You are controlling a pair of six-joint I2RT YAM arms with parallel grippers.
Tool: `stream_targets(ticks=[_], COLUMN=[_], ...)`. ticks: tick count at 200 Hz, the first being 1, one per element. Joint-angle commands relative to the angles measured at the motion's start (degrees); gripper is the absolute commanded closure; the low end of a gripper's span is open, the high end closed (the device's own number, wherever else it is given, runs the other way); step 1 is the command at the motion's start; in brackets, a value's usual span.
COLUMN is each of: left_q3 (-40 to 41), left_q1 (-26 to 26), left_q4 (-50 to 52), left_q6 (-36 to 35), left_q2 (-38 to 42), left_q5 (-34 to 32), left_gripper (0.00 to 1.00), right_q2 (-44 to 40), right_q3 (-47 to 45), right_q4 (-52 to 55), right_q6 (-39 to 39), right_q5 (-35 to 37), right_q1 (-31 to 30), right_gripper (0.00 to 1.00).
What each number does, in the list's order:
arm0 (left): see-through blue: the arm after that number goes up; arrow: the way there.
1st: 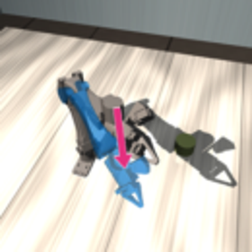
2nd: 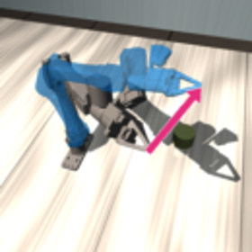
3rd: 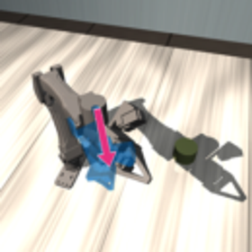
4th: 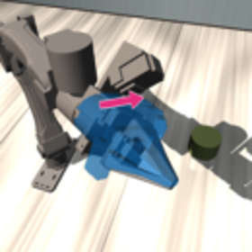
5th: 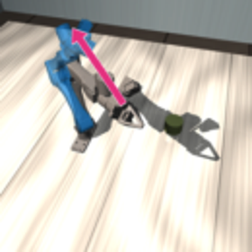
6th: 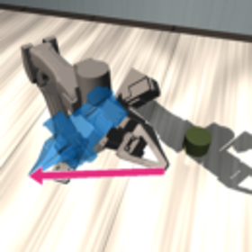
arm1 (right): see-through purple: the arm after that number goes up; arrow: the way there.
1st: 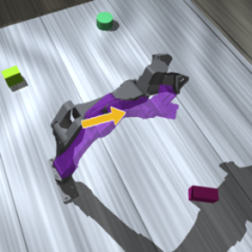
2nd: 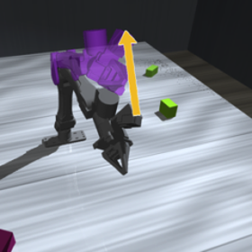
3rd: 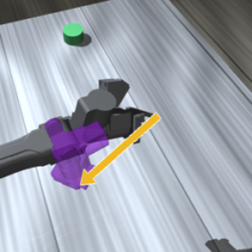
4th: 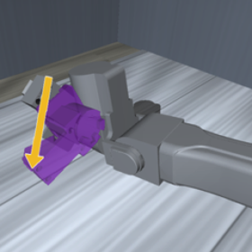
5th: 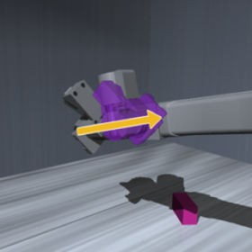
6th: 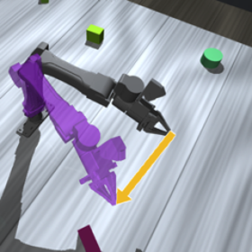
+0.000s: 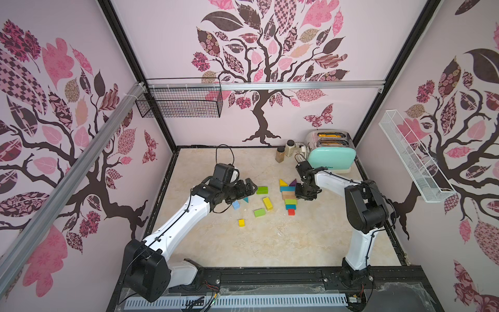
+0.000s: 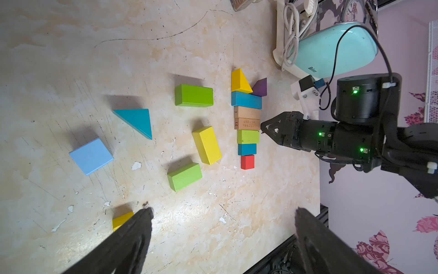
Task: Assemble a carrot with building blocks
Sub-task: Adjust the building block at the center of the board.
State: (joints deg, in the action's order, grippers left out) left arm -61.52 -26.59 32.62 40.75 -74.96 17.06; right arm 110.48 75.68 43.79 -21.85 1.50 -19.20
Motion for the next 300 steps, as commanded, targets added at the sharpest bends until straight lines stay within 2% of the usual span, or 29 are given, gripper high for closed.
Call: stream_targets(ticks=[1,60,131,230,245,300], left_q3=[-1.0,-1.0,-0.8,-0.4,-0.3,0.5], left_q1=[0.3,0.2,0.2,0.2,0.2,0.3], left_q4=[-0.6,-0.7,-0.6,-0.8,-0.7,-0.6], left_q6=[-0.2,-0.1,-0.2,-0.8,-0.8,-0.2], left_q2=[-0.5,-0.5,-0.2,-0.2,-0.2,0.8], left_q5=[0.1,0.0,0.2,1.4,1.7,1.6], left_gripper=[0.02,0.02,0.02,0.02,0.02,0.02], right_q2=[1.4,1.5,-3.5,-8.3,-7.9,-5.5], right_q3=[0.6,0.5,0.9,-0.5,0.0,-2.5], right_q4=[-0.4,-0.3,2.5,2.0,2.7,2.4], right_q6=[-0.4,-0.5,-2.4,-0.4,-0.1,-1.4], right_q5=[-0.2,0.3,8.0,2.2,1.4,5.1], right_q1=[0.2,0.3,0.2,-1.9,-2.7,-3.5], right_gripper=[0.6,0.6,0.56,0.54,0.56,0.66])
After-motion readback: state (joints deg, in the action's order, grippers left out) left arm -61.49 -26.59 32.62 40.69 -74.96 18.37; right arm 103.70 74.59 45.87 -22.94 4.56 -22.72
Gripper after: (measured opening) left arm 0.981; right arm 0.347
